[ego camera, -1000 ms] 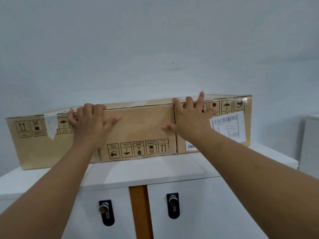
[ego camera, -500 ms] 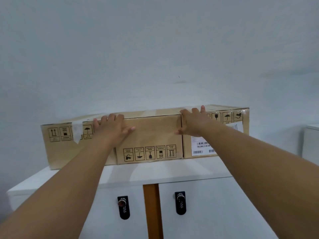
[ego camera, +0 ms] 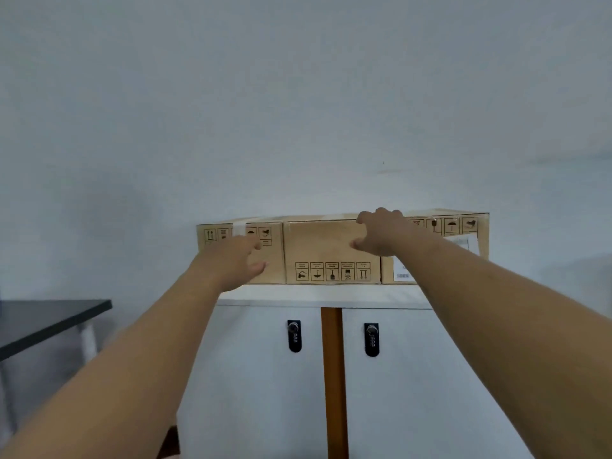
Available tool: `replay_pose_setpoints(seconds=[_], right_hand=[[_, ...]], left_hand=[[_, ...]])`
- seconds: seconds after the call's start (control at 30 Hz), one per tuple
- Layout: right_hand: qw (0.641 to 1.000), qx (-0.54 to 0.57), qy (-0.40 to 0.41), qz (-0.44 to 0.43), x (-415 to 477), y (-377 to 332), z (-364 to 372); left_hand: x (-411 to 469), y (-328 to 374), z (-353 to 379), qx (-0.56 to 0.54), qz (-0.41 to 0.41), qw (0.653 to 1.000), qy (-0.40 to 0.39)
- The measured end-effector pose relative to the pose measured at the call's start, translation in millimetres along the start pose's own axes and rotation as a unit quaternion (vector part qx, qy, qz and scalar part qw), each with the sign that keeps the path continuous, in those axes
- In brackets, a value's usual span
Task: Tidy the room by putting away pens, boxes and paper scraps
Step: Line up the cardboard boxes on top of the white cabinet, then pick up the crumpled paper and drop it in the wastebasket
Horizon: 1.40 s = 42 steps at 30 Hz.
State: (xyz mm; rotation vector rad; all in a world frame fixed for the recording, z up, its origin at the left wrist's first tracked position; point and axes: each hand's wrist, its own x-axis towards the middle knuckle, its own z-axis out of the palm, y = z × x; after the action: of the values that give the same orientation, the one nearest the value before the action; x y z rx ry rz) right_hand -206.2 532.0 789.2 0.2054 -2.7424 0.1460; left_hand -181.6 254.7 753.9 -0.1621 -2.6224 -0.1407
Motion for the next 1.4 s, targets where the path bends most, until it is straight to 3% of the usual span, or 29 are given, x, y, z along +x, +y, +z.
replay_pose_setpoints(seconds=[0.27,0.4,0.83,1.27,1.4], right_hand=[[0.983,0.097,-0.039,-0.150,-29,-122,38],[0.966,0.124,-0.076,-0.216,-33,-191,66],[0.864,0.113,-0.189,-0.454,-104,-413,160],[0.769,0.092,-0.360,-0.520,-208,-558,332],[0.753,0.054,-0.413,-0.509,-235,-565,401]], left_hand=[[-119,-48,0,0.077,-0.093,0.993,0.014],[-158,-78,2,0.093,-0.159,0.983,-0.016],[-353,-196,8,0.128,-0.421,0.891,-0.112],[-528,-271,110,0.017,-0.592,0.786,-0.176],[-559,-296,151,-0.035,-0.612,0.770,-0.180]])
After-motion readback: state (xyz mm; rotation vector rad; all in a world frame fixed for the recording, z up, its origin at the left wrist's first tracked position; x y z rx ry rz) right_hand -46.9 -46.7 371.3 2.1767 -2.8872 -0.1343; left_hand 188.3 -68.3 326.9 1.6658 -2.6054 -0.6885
